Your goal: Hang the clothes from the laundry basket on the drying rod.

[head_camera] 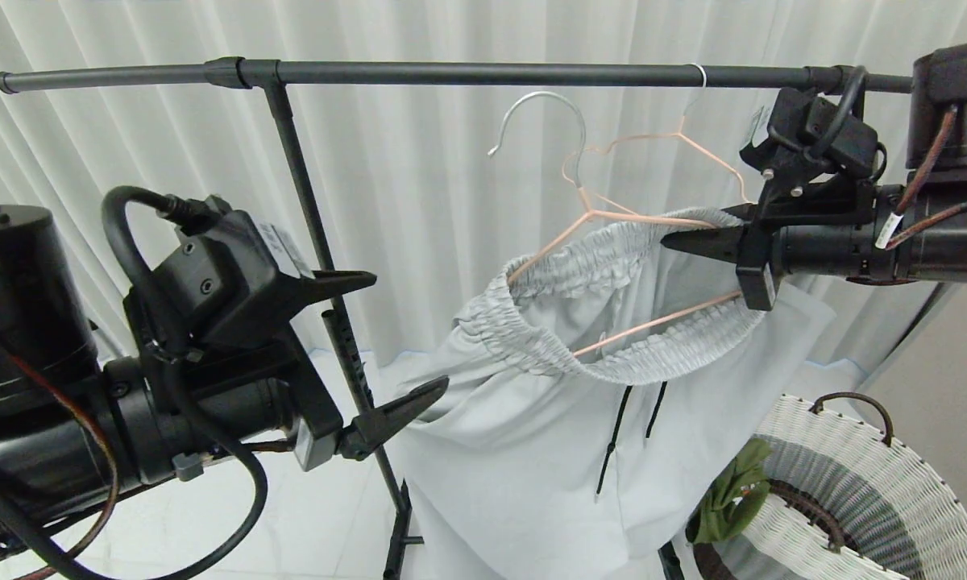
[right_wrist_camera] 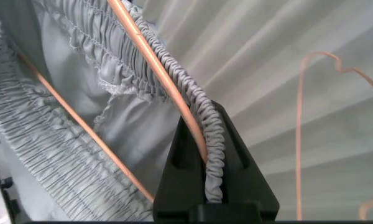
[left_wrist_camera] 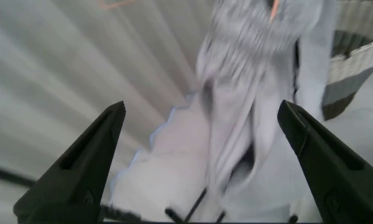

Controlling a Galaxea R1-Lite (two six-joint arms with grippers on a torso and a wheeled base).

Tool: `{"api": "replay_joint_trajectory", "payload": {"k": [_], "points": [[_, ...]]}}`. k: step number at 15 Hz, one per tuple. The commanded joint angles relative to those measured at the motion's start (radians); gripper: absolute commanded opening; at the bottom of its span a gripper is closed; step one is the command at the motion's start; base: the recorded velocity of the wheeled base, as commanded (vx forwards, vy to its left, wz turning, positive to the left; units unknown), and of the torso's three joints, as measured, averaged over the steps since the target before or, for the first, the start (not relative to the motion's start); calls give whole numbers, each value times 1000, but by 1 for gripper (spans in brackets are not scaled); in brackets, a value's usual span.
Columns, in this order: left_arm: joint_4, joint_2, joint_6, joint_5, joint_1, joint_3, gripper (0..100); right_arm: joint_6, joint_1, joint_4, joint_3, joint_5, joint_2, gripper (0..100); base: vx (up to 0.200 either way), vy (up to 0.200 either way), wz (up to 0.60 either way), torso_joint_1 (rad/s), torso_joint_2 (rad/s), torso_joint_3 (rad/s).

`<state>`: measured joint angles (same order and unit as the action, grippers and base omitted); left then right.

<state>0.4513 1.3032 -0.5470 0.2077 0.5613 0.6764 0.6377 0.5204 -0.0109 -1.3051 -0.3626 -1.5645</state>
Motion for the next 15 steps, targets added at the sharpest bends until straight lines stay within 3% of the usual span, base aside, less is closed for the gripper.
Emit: {"api": "replay_joint_trajectory", "payload": {"k": [1, 5, 11, 13, 14, 15], "points": [[0, -19, 1, -1, -67, -60, 100, -9, -26, -26, -2, 2, 21, 0, 0, 0, 0, 0, 0, 0], [0, 7, 4, -1, -107, -123, 100, -154, -30, -126, 0, 54, 37, 0, 0, 0, 0, 0, 0, 0], [33, 137, 4, 2, -193, -109, 100, -167, 18, -124, 20, 54, 93, 0, 0, 0, 0, 0, 0, 0], [99, 168, 61, 4, -193, -106, 100, -174, 49, -124, 26, 56, 106, 0, 0, 0, 0, 0, 0, 0], [129, 180, 73, 4, -193, -107, 0, -174, 55, -124, 26, 56, 106, 0, 0, 0, 0, 0, 0, 0], [144, 185, 73, 2, -193, -107, 0, -176, 53, -124, 26, 57, 106, 0, 0, 0, 0, 0, 0, 0]]}}
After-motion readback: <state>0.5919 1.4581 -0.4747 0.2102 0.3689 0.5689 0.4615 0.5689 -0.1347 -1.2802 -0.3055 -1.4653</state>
